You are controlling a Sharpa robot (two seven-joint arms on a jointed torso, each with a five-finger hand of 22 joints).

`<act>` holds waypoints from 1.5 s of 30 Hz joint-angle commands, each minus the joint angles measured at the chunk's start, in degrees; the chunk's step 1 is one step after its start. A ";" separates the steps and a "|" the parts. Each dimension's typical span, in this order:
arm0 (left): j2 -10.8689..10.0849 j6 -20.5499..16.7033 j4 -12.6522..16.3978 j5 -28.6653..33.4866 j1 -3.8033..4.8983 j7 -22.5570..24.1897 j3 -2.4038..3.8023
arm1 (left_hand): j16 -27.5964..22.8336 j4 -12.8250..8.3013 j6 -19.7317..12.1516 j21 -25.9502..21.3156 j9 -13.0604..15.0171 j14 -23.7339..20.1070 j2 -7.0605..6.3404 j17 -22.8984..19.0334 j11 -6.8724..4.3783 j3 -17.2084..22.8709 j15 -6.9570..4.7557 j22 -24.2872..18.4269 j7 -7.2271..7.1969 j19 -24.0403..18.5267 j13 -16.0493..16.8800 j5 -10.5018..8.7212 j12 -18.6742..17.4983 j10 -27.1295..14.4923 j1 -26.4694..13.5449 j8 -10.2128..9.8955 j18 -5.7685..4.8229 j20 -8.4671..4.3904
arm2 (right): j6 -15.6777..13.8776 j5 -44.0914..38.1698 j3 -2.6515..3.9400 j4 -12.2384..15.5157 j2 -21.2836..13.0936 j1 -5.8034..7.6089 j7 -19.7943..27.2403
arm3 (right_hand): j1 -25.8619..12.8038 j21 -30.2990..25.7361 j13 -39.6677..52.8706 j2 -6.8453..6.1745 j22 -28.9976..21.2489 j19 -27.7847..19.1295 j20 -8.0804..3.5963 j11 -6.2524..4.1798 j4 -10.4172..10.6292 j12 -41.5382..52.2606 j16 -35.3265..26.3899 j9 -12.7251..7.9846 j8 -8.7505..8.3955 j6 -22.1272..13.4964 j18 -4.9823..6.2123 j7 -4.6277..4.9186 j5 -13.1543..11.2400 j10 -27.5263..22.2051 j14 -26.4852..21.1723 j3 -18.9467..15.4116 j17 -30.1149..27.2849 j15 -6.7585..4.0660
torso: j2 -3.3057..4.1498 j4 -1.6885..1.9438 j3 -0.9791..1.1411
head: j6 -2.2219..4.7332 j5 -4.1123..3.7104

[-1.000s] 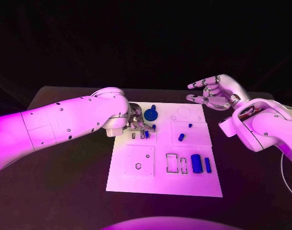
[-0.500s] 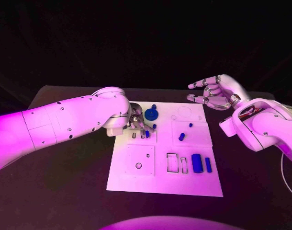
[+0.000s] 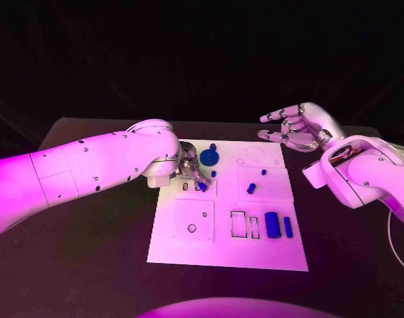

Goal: Assemble the parts on the task board

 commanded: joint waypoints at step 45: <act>-6.72 -11.80 4.53 11.59 -0.22 2.83 0.36 | 0.17 0.14 -0.40 -0.47 1.88 5.89 0.19 15.07 -0.01 4.04 -0.10 7.03 0.22 1.64 0.50 -0.12 -0.81 -0.06 -10.90 -2.87 -0.14 -0.27 | 1.95 -0.06 -0.13 -1.32 0.48 -1.25 -0.07 | -0.12 -0.35 -0.09 -0.07 0.71 -0.30 -0.08 -0.15 0.17 -0.13 -0.38 -0.04 -0.16 0.40 1.18 -0.07 0.57 -0.09 2.96 -0.32 1.26 -0.54 | -0.02 0.02 0.03 | 0.02 -0.50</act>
